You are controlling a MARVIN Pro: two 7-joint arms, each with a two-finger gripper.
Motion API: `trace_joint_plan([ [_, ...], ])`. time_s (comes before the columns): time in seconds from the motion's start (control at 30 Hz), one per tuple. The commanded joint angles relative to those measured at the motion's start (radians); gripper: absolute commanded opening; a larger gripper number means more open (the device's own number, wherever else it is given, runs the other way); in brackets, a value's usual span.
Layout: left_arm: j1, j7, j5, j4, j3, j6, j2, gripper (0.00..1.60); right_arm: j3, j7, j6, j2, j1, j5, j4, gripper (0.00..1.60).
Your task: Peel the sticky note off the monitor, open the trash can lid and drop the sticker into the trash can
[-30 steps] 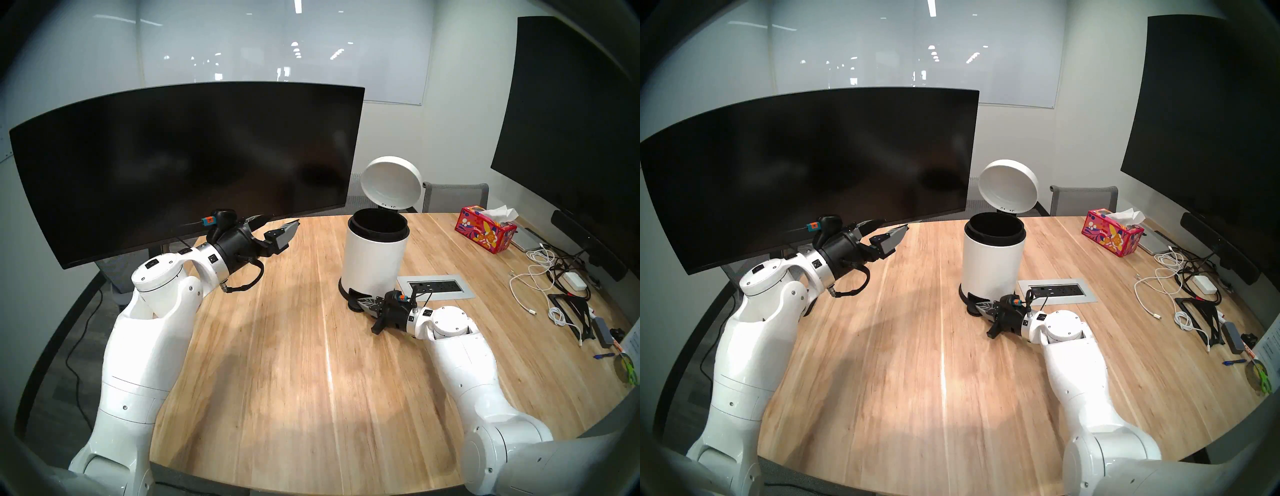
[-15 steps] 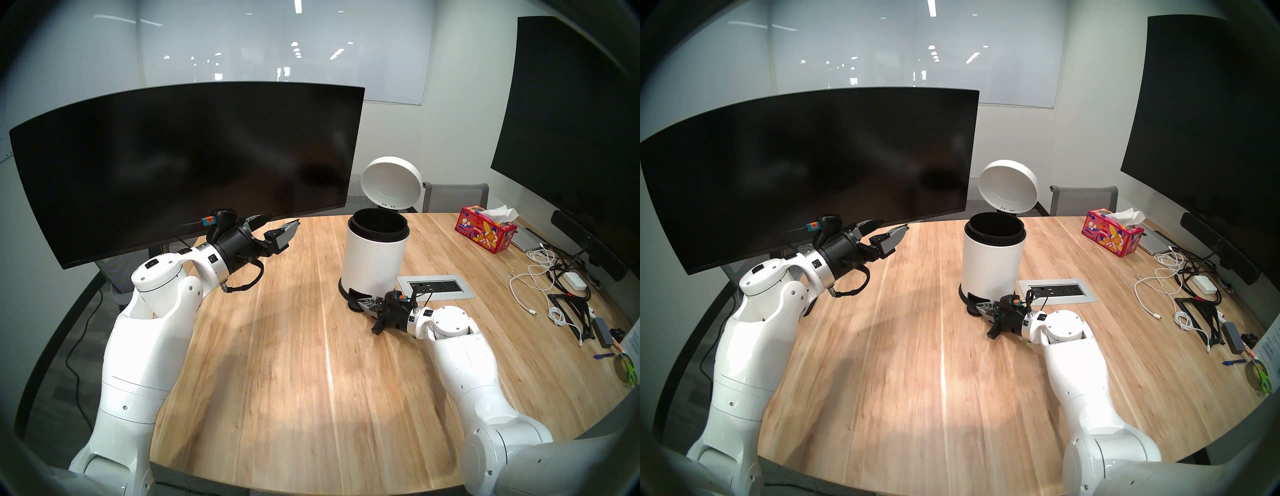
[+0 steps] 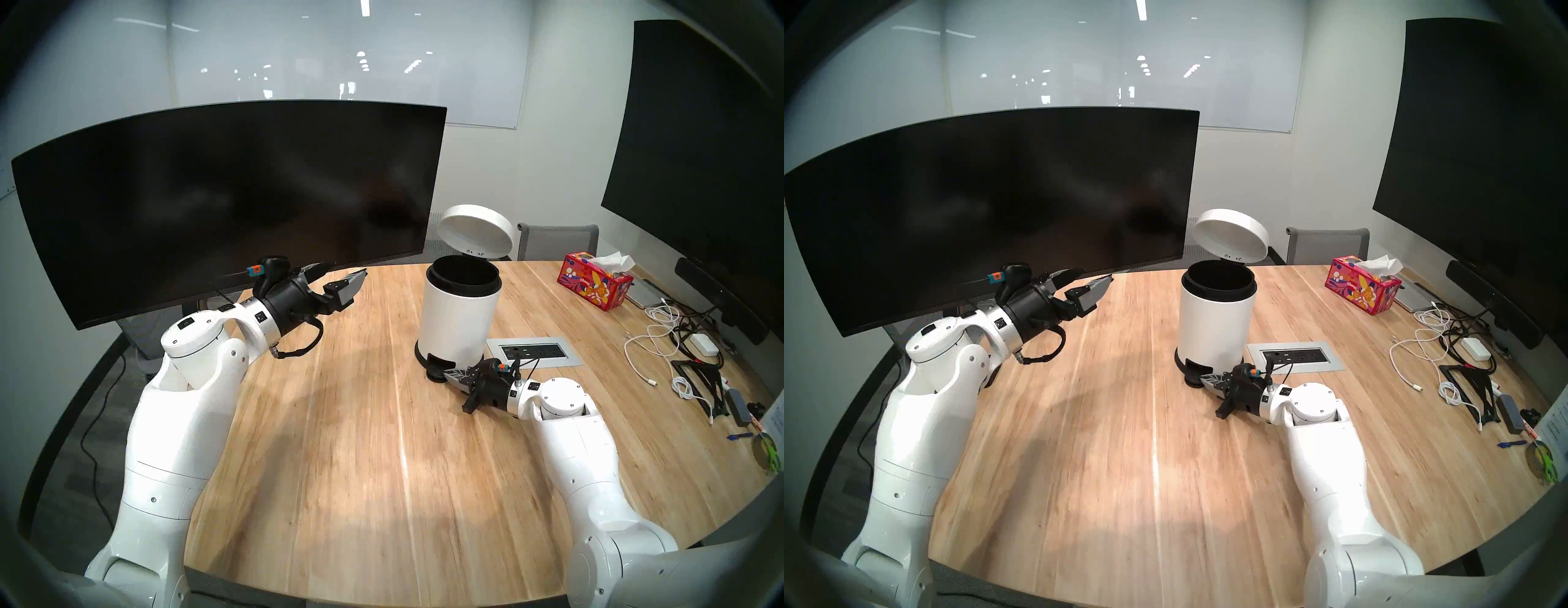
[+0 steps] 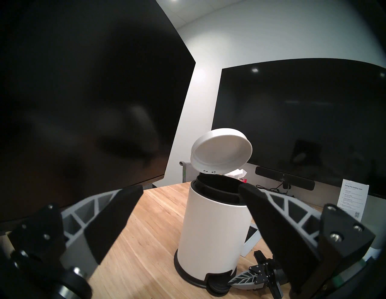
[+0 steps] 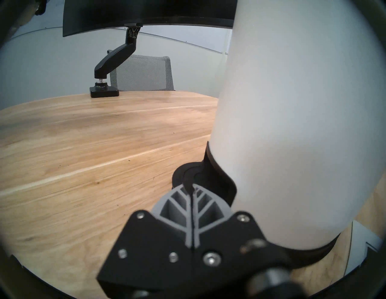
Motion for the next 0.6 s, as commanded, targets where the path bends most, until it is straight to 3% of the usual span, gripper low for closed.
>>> trace_joint_plan([
  [0.0,-0.011,0.002,0.002,-0.022,-0.002,-0.006,-0.002,1.60,0.019,0.034,0.019,-0.007,-0.011,0.038,-0.095,0.00],
  [0.57,-0.011,0.002,0.003,-0.022,-0.003,-0.005,-0.003,1.60,0.097,0.104,0.103,0.003,-0.079,0.080,-0.261,0.00],
])
